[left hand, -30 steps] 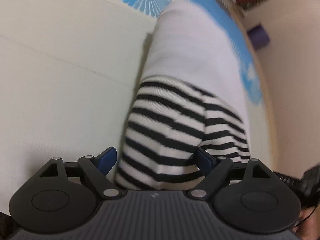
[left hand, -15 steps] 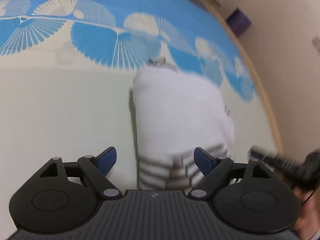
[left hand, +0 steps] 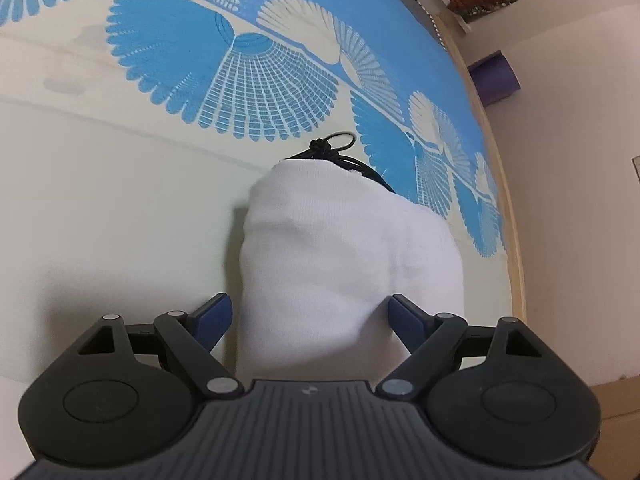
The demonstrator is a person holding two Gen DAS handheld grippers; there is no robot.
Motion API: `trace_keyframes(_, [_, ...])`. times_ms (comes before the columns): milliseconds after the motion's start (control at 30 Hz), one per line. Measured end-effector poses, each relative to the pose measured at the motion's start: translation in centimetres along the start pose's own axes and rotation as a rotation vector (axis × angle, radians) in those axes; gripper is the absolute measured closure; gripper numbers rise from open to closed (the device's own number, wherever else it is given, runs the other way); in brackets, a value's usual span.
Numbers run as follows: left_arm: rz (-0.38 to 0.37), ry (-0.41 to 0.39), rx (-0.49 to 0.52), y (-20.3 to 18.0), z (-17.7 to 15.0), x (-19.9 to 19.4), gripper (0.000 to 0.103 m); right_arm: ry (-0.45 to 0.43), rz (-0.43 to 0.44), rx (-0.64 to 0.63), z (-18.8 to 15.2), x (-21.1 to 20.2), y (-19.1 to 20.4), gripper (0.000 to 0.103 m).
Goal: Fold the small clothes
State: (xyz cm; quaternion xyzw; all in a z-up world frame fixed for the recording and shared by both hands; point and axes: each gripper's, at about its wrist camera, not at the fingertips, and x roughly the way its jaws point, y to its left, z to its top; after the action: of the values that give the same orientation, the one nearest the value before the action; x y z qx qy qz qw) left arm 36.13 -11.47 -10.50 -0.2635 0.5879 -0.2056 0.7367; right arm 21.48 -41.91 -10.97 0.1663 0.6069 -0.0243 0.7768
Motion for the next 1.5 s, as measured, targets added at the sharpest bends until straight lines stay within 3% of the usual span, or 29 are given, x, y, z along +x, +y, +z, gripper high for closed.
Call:
trace_keyframes(100, [-0.008,0.013,-0.003,0.2,0.0,0.8,0.017,-0.006,-0.03,-0.04,0.2,-0.1,0.9,0.083])
trace_keyframes(267, [0.02,-0.005,0.069,-0.6,0.0,0.3,0.053,-0.025,-0.061,-0.056,0.2,-0.3,1.3,0.096])
trace_keyframes(367, [0.036,-0.021,0.101,-0.9,0.1,-1.3,0.063,-0.033,-0.08,-0.053,0.3,-0.2,2.1,0.098])
trace_keyframes(467, [0.085,-0.074,0.127,-0.7,0.6,-3.9,0.064,-0.036,-0.066,-0.066,0.4,0.5,3.6,0.099])
trace_keyframes(600, [0.162,-0.178,0.135,1.1,2.0,-8.8,0.065,-0.059,0.021,-0.117,0.3,0.6,7.4,0.1])
trace_keyframes(733, [0.288,-0.318,0.147,3.5,3.1,-14.3,0.065,-0.109,0.109,-0.154,0.3,0.1,11.3,0.101])
trace_keyframes(767, [0.305,-0.369,0.139,4.3,3.2,-16.1,0.065,-0.116,0.122,-0.16,0.3,0.0,12.1,0.101])
trace_keyframes(833, [0.293,-0.391,0.111,5.7,3.4,-18.5,0.065,-0.115,0.133,-0.181,0.1,0.0,13.5,0.101])
trace_keyframes(933, [0.246,-0.352,0.122,6.4,2.3,-21.1,0.065,-0.099,0.083,-0.237,-0.3,0.3,15.4,0.101])
trace_keyframes(1067, [0.346,-0.259,0.253,4.1,-0.2,-22.7,0.064,-0.091,0.052,-0.203,-0.2,-0.1,15.0,0.101])
trace_keyframes(1167, [0.363,-0.201,0.335,2.6,-2.7,-22.6,0.064,-0.118,0.051,-0.187,0.0,-0.7,15.2,0.101])
trace_keyframes(1300, [0.334,-0.175,0.394,2.2,-5.9,-19.7,0.064,-0.185,0.056,-0.169,-0.3,-2.2,14.7,0.101])
trace_keyframes(1333, [0.331,-0.135,0.382,2.7,-6.5,-18.1,0.064,-0.203,0.059,-0.16,-0.4,-2.7,14.4,0.101])
trace_keyframes(1400, [0.388,-0.015,0.346,3.5,-7.0,-15.1,0.067,-0.214,0.06,-0.14,-0.6,-3.2,13.7,0.101])
trace_keyframes(1500, [0.456,-0.005,0.461,2.8,-7.5,-12.9,0.067,-0.166,0.025,-0.117,-0.9,-2.3,12.6,0.102])
